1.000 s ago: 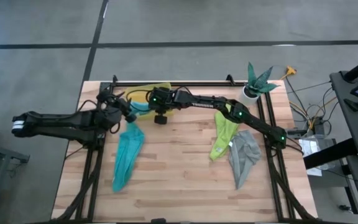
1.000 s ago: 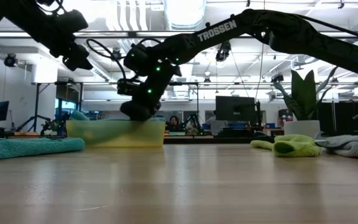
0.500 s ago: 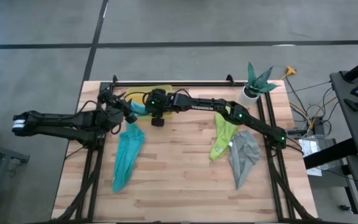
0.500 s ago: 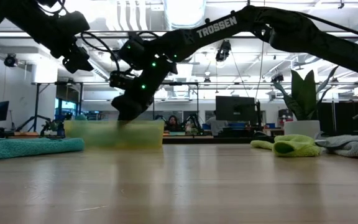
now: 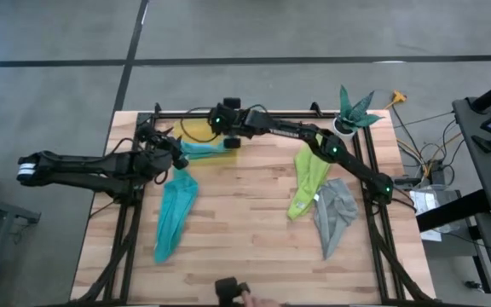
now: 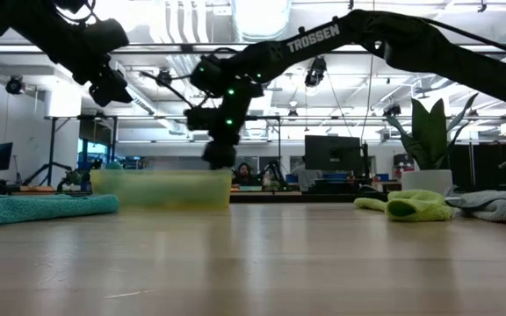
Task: Roll microfiber towels into tight, uniform cylinder then place into a basket
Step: Put the rolled right light blue towel into the yellow bin
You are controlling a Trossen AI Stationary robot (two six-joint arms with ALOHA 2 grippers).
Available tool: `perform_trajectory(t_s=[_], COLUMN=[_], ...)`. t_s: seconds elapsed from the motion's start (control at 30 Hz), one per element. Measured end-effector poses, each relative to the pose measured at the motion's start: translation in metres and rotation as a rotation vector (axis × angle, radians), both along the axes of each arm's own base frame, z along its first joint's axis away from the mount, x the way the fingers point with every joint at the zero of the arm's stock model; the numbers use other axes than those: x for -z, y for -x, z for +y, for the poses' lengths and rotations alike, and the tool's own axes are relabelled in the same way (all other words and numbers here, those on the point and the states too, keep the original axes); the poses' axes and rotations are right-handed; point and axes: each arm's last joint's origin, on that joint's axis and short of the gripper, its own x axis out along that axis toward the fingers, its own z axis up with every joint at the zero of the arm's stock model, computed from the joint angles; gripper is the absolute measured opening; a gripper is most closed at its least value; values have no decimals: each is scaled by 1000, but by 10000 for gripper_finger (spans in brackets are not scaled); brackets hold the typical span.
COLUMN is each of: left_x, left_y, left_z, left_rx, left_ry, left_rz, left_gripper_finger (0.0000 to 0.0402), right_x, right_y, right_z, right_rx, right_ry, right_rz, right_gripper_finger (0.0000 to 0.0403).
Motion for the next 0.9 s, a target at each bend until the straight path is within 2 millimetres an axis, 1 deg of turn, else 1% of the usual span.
perform_trajectory(t_s=[0.1, 0.23, 0.3, 0.37, 0.5, 0.63, 0.77, 0.9], left_x=[1, 1, 1, 1, 2, 3, 4, 5], left_y=[-1, -1, -1, -1, -2, -4, -5, -6], left_z=[0, 0, 0, 0, 0, 0, 1, 1], left_rx=[-6, -10, -10, -10, -9, -9, -9, -9], left_ry=[-11, -16, -17, -17, -17, -17, -16, -16], left_rz=[23, 27, 28, 28, 35, 44, 53, 58], left_gripper_finger=[171, 171, 171, 171, 171, 171, 171, 171], right_x=[-4, 3, 4, 5, 8, 12, 14, 10], right_y=[9, 20, 23, 25, 30, 35, 37, 40], right_z=[-15, -29, -33, -35, -33, -22, -13, -7], right_rx=[-27, -132, -157, -155, -163, -188, -182, -143], right_ry=[-8, -169, -239, -264, -312, -402, -433, -468], right_rz=[39, 61, 42, 35, 90, 162, 211, 224], right_gripper_finger=[68, 18, 11, 9, 9, 9, 9, 9])
